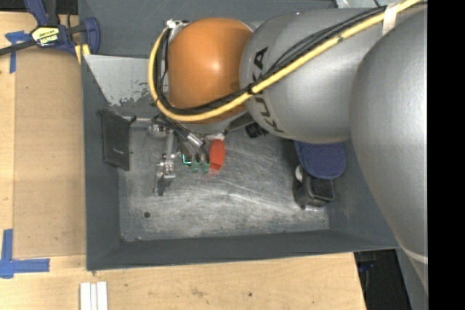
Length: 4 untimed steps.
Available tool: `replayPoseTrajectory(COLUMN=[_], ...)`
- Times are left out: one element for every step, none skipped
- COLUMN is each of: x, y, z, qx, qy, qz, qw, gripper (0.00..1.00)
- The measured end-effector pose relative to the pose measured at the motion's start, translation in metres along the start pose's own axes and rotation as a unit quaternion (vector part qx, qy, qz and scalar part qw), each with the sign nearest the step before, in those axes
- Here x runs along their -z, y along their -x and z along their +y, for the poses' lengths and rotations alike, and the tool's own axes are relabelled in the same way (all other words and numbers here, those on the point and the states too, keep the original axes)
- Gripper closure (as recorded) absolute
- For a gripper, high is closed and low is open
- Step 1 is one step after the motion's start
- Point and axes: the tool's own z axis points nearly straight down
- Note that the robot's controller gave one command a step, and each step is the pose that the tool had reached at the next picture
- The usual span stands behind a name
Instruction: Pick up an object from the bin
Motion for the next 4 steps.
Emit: replayPoseTrajectory(x=[0.042, -0.088, -0.099, -0.099], y=[0.032, 0.067, 0.065, 0.024], z=[0.018, -0.025, -0.093, -0.152], qx=[0.044, 0.113, 0.13, 0.076], qy=[0.001, -0.001, 0.001, 0.001], qz=[-0.0065, -0.0011, -0.0051, -0.0093], qw=[0.999, 0.9935, 0.9915, 0.9971], gripper=[0.0, 0.0, 0.0, 0.0])
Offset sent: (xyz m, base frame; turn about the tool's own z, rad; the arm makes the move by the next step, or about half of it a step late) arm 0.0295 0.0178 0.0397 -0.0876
